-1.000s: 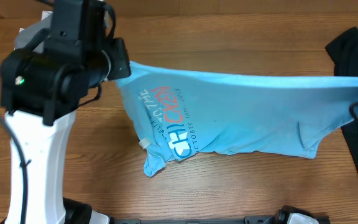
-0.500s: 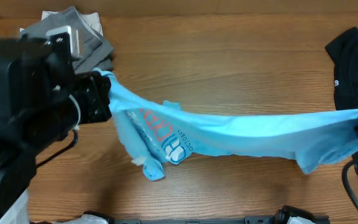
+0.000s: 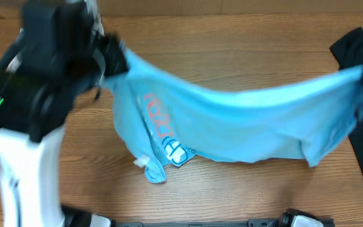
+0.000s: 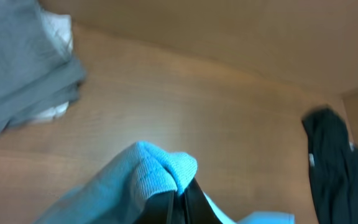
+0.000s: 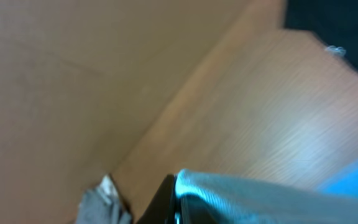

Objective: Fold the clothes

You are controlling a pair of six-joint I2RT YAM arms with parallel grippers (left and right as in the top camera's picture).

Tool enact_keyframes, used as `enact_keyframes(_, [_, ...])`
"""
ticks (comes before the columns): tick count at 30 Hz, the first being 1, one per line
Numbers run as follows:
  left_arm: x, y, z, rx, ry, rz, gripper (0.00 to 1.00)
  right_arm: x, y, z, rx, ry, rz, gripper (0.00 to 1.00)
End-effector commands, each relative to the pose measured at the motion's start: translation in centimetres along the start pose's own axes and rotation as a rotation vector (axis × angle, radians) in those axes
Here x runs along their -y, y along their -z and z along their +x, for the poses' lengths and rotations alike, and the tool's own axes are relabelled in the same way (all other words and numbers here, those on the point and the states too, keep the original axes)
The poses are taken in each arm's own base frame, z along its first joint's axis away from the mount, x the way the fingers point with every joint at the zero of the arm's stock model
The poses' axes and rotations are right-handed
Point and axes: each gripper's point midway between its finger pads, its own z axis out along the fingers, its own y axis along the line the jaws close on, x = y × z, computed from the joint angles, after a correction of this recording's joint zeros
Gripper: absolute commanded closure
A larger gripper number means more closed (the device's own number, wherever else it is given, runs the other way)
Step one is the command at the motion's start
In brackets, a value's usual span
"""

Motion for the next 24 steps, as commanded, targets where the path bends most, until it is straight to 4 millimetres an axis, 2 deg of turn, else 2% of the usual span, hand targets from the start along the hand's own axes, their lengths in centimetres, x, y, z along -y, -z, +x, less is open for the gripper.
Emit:
enact_keyframes(1, [-1.0, -6.7, -3.3, 0.051, -0.036, -0.052, 0.96, -2.4, -6.2, -0.1, -0.17, -0.002, -0.132, 0.96])
enact_keyframes(3, [-1.2, -8.7, -5.7, 0.118, -0.028, -0.039, 0.96, -4.6, -8.3, -0.8, -0.21, -0.01, -0.243, 0.96])
enact_keyframes(4, [-1.4, -8.9, -6.9, 0.15, -0.017, -0.029, 0.96, -5.5, -8.7, -1.2, -0.219, -0.016, -0.291, 0.96])
enact_keyframes(6, [-1.5, -7.5, -9.9, 0.243, -0.001, 0.017, 0.96, -7.4, -8.0, -2.6, -0.216, -0.024, -0.384, 0.96])
enact_keyframes(8, [-1.7, -4.3, -12.6, 0.341, 0.011, 0.053, 0.96, -8.8, -5.7, -4.7, -0.156, 0.006, -0.451, 0.96])
enact_keyframes(10, [-1.9, 0.2, -14.6, 0.432, 0.007, 0.089, 0.96, -9.2, -2.8, -6.8, -0.061, 0.051, -0.465, 0.96])
enact_keyframes(13, [-1.9, 5.1, -15.6, 0.515, -0.03, 0.124, 0.96, -8.9, 0.2, -8.3, 0.02, 0.08, -0.449, 0.96])
enact_keyframes(15, [-1.6, 7.6, -15.2, 0.533, -0.08, 0.144, 0.96, -8.3, 1.4, -8.4, 0.043, 0.093, -0.42, 0.96])
enact_keyframes(17, [-1.9, 8.4, -14.0, 0.504, -0.087, 0.127, 0.96, -7.4, 1.5, -7.9, 0.033, 0.083, -0.376, 0.96])
enact_keyframes(18, [-2.3, 8.2, -13.1, 0.468, -0.092, 0.11, 0.96, -6.7, 1.3, -7.5, 0.02, 0.08, -0.345, 0.96])
enact_keyframes(21, [-3.9, 6.1, -10.1, 0.318, -0.059, 0.055, 0.96, -4.2, 0.0, -5.9, -0.041, 0.05, -0.224, 0.96])
enact_keyframes(24, [-6.3, 2.1, -5.9, 0.087, -0.005, -0.024, 0.96, -0.9, -1.8, -3.7, -0.13, 0.041, -0.06, 0.96])
